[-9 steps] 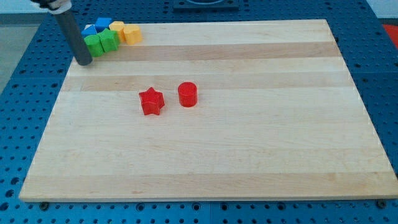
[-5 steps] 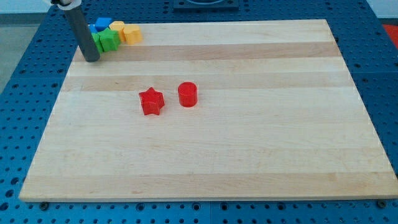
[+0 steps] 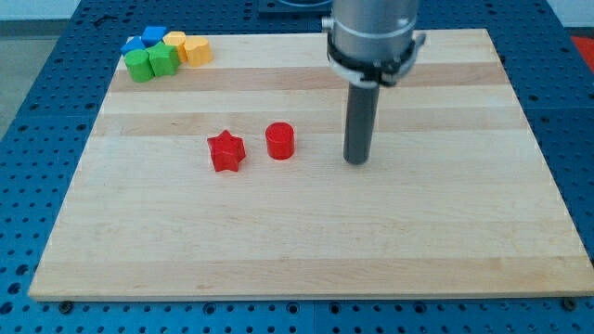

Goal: Move the red circle towards the group of blocks

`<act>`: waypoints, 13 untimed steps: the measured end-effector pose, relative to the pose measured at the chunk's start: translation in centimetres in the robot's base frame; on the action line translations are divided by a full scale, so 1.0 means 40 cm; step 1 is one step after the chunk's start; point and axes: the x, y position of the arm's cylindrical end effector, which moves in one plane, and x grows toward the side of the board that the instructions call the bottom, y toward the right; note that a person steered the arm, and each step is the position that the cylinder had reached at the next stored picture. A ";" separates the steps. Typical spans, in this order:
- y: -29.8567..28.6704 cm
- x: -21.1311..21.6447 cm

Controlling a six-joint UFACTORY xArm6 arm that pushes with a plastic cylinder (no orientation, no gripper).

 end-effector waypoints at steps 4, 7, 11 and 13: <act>-0.290 -0.145; -0.442 -0.187; -0.595 -0.087; -0.657 -0.192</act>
